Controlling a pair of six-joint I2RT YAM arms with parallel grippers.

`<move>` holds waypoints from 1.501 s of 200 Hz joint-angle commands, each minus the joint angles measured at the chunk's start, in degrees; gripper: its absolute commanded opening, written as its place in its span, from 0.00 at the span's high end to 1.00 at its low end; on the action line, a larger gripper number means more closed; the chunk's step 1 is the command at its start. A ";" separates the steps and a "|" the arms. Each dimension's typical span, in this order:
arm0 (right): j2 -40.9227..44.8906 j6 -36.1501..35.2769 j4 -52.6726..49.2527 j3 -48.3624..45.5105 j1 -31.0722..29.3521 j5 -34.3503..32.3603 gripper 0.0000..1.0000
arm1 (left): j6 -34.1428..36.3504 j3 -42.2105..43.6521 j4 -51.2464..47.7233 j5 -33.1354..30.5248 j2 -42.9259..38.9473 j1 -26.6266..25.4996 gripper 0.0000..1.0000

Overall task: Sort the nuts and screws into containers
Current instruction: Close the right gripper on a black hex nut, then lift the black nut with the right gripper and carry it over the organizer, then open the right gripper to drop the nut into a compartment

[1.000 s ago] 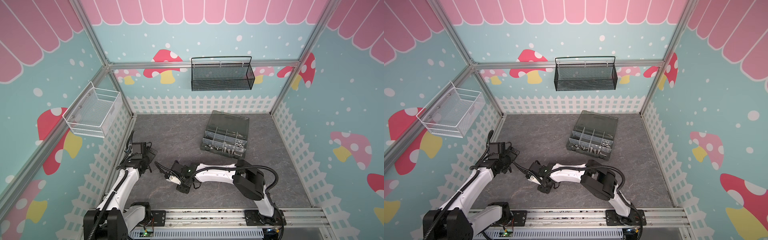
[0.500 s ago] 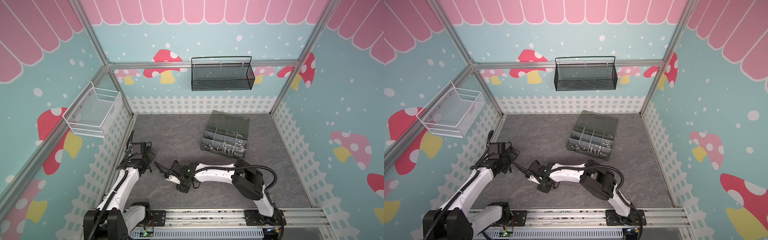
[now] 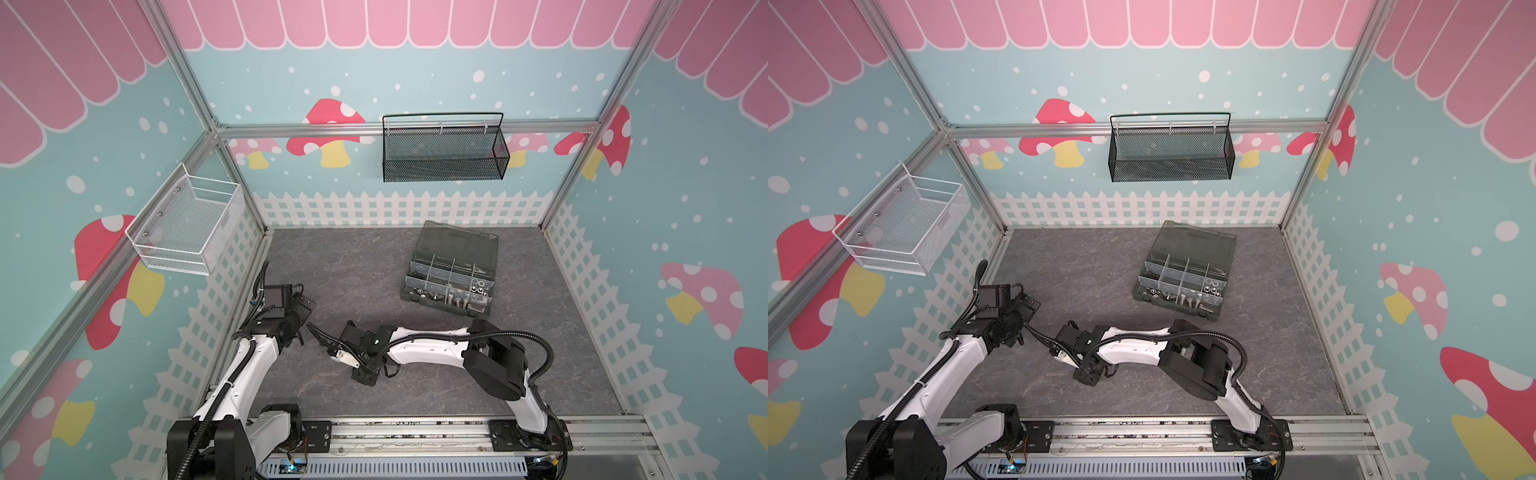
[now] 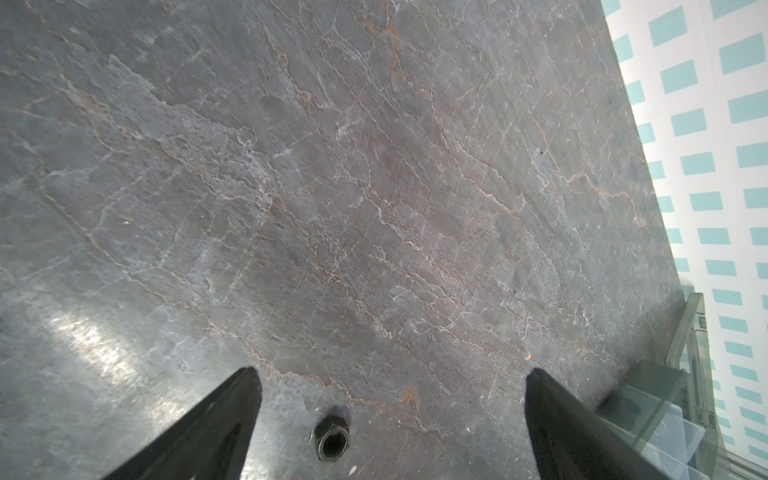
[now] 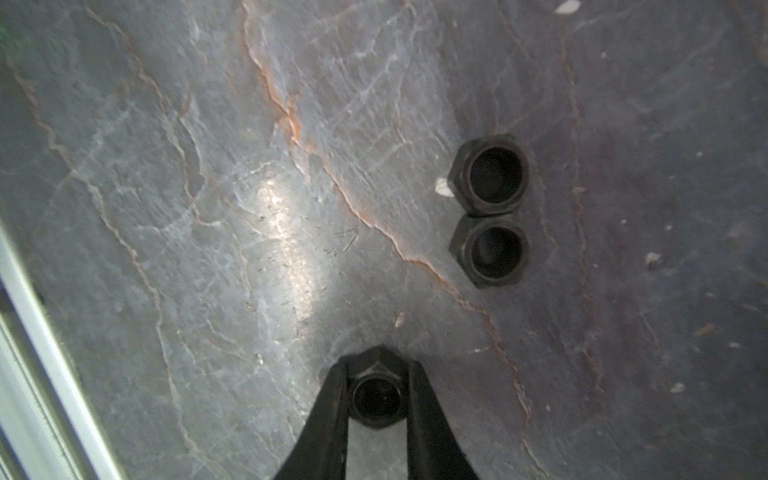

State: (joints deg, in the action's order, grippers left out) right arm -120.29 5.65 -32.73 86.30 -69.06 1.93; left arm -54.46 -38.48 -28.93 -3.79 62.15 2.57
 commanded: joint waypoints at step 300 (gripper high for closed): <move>9.38 10.23 4.87 0.12 43.61 -9.24 1.00 | 0.32 5.52 10.03 2.91 -4.48 -15.05 0.00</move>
State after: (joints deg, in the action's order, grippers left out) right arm -107.98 17.41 -28.53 83.70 -26.20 -8.99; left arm -52.53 -33.23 -20.16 -0.01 57.47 -12.19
